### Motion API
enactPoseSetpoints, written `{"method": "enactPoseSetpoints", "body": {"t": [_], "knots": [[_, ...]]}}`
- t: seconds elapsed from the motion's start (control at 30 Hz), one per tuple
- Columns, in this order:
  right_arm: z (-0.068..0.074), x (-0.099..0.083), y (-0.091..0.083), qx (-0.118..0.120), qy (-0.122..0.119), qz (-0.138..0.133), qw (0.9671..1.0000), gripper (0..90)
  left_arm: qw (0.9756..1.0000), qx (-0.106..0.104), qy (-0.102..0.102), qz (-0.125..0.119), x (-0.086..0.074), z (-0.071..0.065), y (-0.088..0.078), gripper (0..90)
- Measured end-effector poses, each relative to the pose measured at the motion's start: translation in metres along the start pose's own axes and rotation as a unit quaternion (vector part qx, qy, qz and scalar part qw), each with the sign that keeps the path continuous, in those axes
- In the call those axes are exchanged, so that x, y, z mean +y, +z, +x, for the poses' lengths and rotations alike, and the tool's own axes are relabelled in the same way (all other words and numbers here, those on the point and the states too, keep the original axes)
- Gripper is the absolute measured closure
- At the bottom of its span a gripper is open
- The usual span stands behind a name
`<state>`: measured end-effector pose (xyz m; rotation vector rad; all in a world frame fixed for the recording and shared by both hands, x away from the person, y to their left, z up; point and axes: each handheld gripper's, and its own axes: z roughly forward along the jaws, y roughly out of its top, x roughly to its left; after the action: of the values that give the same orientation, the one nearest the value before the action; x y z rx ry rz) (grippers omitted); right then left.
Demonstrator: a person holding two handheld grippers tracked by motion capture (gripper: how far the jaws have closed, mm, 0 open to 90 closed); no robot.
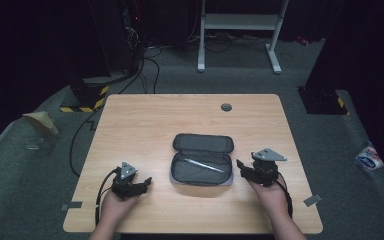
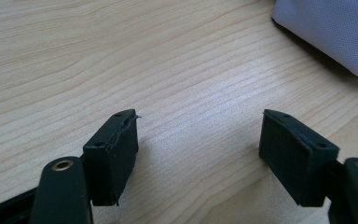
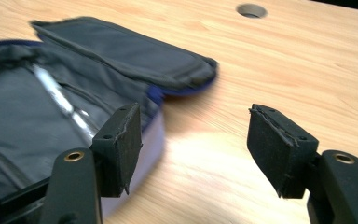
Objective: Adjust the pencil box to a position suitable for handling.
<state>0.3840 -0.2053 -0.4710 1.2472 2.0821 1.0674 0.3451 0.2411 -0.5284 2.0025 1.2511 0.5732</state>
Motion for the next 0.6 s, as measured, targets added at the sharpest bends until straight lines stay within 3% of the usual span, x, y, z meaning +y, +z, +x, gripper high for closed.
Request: {"method": "enactPoseSetpoints", "body": {"t": [0.2,0.37,0.6], "knots": [[-0.021,-0.020,-0.004,-0.037,-0.004,0.003,0.9993,31.9,1.0000,0.000,0.000,0.000,0.000,0.000,0.000,28.2],[-0.038,-0.039,-0.005,-0.052,0.024,0.024,0.9981,28.9,1.0000,0.000,0.000,0.000,0.000,0.000,0.000,28.2],[-0.054,-0.063,-0.005,-0.074,0.042,0.054,0.9949,28.4,1.0000,0.000,0.000,0.000,0.000,0.000,0.000,28.2]]}}
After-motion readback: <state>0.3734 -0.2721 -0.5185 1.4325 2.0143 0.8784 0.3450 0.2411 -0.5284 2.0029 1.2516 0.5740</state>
